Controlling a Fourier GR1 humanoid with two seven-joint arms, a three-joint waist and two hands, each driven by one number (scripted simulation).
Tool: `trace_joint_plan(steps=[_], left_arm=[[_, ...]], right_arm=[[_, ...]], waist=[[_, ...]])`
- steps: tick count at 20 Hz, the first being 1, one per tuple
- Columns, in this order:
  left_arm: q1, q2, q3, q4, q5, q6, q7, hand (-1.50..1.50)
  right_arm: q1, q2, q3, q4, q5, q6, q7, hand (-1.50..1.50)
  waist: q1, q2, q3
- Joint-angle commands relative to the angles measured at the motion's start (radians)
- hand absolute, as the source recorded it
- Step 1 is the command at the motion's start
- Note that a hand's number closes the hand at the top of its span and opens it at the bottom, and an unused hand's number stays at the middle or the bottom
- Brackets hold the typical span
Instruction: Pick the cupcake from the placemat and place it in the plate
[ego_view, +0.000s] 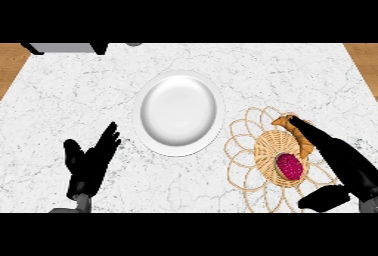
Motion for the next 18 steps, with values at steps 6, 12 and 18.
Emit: trace_joint_plan(steps=[6, 12, 18], left_arm=[[-0.027, -0.05, -0.009, -0.002, -0.038, 0.018, 0.045, 0.0], [0.005, -0.061, -0.002, -0.001, -0.062, 0.004, 0.014, 0.0], [0.028, -0.015, 0.046, -0.12, -0.025, -0.043, 0.115, 0.0]], right_arm=[[0.001, 0.061, 0.034, 0.081, 0.19, -0.033, -0.004, -1.5], [0.017, 0.099, 0.021, 0.199, 0.245, -0.081, -0.103, -1.5], [-0.121, 0.137, 0.014, 0.322, 0.299, -0.027, -0.087, -1.5]], waist=[[0.0, 0.002, -0.001], [0.001, 0.001, -0.001], [0.005, 0.001, -0.001]])
